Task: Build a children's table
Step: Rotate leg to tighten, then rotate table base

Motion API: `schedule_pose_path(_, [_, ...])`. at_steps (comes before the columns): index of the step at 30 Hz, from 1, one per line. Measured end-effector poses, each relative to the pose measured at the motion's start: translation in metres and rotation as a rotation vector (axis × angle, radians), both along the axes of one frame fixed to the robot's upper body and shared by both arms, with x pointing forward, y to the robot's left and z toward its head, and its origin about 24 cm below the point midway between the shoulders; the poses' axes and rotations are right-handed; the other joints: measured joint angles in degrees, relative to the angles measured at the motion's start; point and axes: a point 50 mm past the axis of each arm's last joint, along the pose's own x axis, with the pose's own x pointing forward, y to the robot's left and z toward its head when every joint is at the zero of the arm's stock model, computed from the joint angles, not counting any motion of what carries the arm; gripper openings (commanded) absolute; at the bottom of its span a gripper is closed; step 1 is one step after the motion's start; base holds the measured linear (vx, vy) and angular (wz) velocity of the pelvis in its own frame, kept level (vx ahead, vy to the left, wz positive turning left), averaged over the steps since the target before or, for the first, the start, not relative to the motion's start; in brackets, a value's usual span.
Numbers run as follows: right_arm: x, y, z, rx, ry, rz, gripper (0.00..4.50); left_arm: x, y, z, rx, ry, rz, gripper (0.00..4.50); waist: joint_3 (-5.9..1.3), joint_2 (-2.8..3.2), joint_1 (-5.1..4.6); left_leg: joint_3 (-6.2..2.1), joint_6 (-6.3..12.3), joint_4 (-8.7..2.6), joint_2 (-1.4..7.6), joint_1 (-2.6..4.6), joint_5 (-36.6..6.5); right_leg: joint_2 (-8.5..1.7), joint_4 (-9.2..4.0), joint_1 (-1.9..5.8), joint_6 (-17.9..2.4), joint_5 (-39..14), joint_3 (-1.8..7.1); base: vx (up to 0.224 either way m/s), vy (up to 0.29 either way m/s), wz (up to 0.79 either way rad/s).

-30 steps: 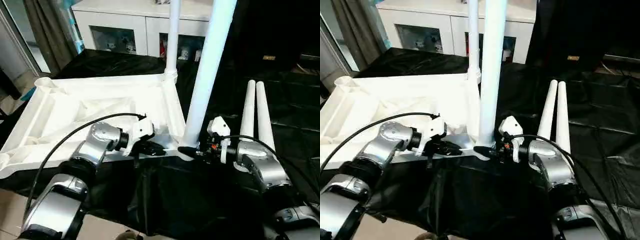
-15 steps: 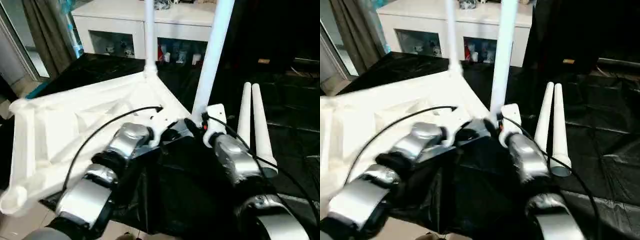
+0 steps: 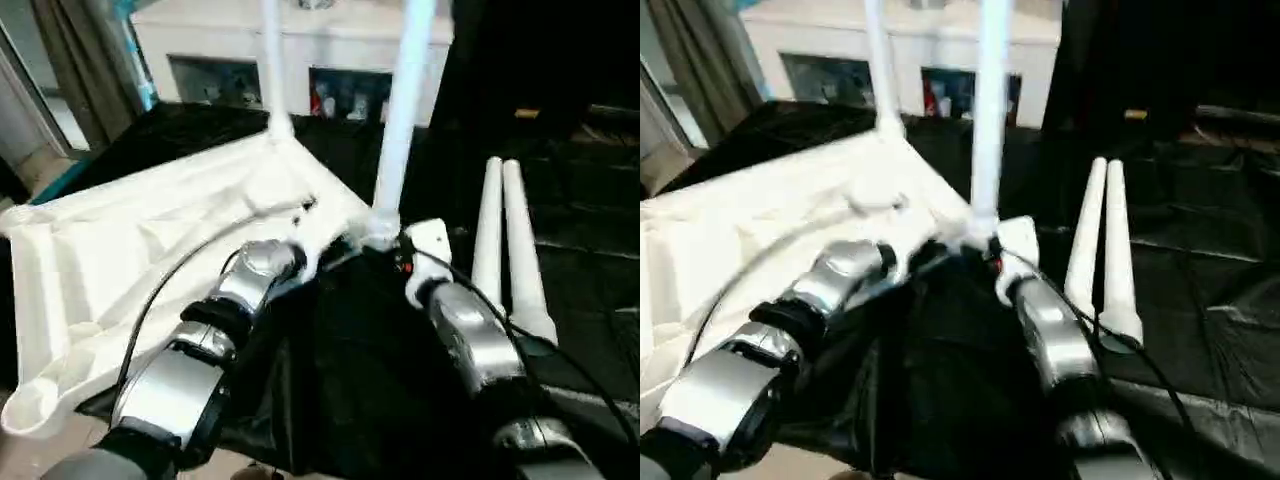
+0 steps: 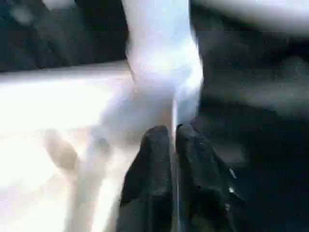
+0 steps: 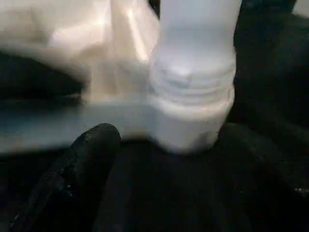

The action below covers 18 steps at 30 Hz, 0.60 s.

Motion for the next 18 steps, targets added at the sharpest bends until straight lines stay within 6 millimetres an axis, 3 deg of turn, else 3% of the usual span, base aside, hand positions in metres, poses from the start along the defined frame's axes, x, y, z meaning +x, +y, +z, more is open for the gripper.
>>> schedule_pose_path(3, [-0.003, -0.006, 0.000, -0.035, 0.020, -0.003, 3.81, 0.011, 0.015, 0.029, -0.007, -0.117, 0.062, 1.03, -0.02, 0.03, -0.14, -0.01, 0.10, 0.09, 0.03, -0.11, -0.07, 0.01, 0.26, -0.24, -0.11, -0.08, 0.03, 0.000, 0.000, 0.00])
schedule_pose_path(7, [-0.009, -0.002, -0.003, -0.043, 0.046, 0.029, 3.81, 0.018, 0.053, 0.036, 0.041, -0.136, 0.213, 1.29, -0.03, 0.04, -0.59, -0.02, 0.08, 0.10, 0.08, -0.04, -0.05, 0.06, 0.28, -0.21, -0.11, -0.13, 0.03, 0.000, 0.000, 0.00])
schedule_pose_path(12, [-0.011, 0.015, -0.006, -0.048, 0.065, 0.083, 3.81, 0.015, 0.125, 0.032, 0.201, -0.124, 0.474, 1.70, -0.02, 0.02, -1.04, -0.04, -0.30, 0.15, 0.08, -0.01, -0.17, 0.05, 0.29, -0.15, -0.08, -0.10, 0.04, 0.000, 0.000, 0.00])
schedule_pose_path(18, [-0.005, 0.029, 0.002, -0.038, 0.059, 0.112, 3.81, -0.009, 0.206, 0.037, 0.475, -0.132, 0.728, 1.70, 0.00, -0.06, -1.06, -0.03, -0.33, 0.15, 0.08, -0.05, -0.19, 0.05, 0.25, -0.16, -0.08, -0.10, 0.07, 0.000, 0.000, 0.00])
